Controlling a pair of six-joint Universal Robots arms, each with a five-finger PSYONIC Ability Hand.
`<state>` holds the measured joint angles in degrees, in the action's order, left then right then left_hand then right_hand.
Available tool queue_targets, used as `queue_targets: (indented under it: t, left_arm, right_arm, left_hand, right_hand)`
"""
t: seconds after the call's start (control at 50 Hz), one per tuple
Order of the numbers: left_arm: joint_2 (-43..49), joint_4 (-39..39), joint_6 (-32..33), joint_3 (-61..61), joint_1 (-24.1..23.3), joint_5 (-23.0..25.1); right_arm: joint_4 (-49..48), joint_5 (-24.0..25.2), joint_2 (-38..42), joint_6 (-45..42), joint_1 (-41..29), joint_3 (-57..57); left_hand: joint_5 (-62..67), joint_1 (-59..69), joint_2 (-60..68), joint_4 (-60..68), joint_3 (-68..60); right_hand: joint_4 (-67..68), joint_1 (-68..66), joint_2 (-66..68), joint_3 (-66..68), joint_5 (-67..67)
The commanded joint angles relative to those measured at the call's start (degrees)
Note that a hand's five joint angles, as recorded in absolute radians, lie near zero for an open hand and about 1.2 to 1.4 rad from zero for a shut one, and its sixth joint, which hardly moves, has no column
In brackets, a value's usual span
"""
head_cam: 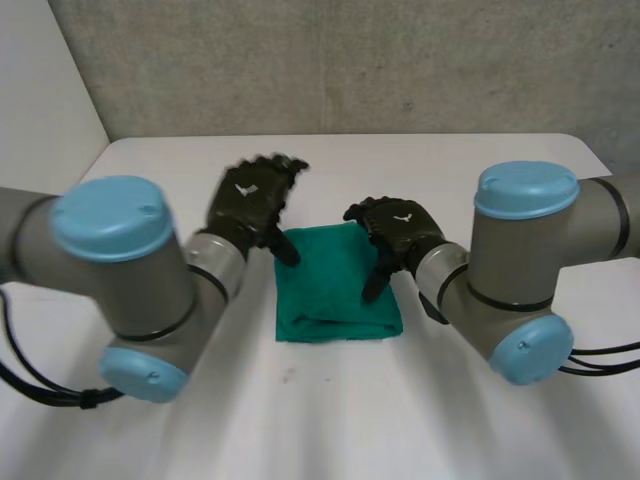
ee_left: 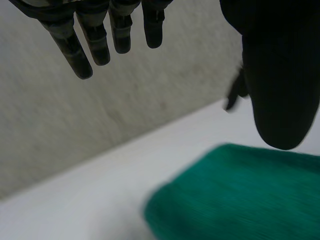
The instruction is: Fold the towel.
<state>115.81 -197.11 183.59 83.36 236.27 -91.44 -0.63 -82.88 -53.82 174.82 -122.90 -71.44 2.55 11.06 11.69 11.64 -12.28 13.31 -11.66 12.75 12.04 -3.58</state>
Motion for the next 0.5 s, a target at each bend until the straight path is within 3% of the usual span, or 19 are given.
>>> queue_targets:
  t: [0.02,0.14,0.26,0.42,0.5]
  left_arm:
    - [14.07,11.3,-5.09,-8.04,-2.48,-0.67]
    - [16.46,12.37,-4.82,-7.95,-2.31,-3.3]
    - [14.54,13.59,-0.88,-7.51,-2.13,-3.92]
    - [-1.54,14.39,5.46,-6.28,-1.34,-3.92]
    - [-9.2,14.39,5.81,-6.72,2.17,-3.65]
  right_arm:
    - [0.28,3.26,5.11,5.1,3.27,0.16]
    - [1.16,2.82,7.85,1.58,3.98,0.86]
    - [2.04,2.29,5.4,0.43,6.0,0.86]
    - [1.86,1.76,-9.28,0.26,7.58,-0.19]
    - [1.78,-0.95,-17.34,0.35,10.65,-0.63]
  left_hand:
    - [0.69,2.18,1.55,1.6,-0.96]
    - [0.52,2.01,1.38,1.43,-0.8]
    - [-0.82,0.67,0.04,0.09,0.54]
    - [-2.17,-0.68,-1.31,-1.26,1.89]
    - [-1.84,-0.35,-0.97,-0.92,1.56]
  right_hand:
    - [-3.31,1.66,-2.75,-2.04,3.58]
    - [-3.31,1.66,-2.75,-2.04,3.58]
    - [-3.31,1.66,-2.75,-2.04,3.58]
    - [-3.31,1.66,-2.75,-2.04,3.58]
    - [-3.31,1.66,-2.75,-2.04,3.58]
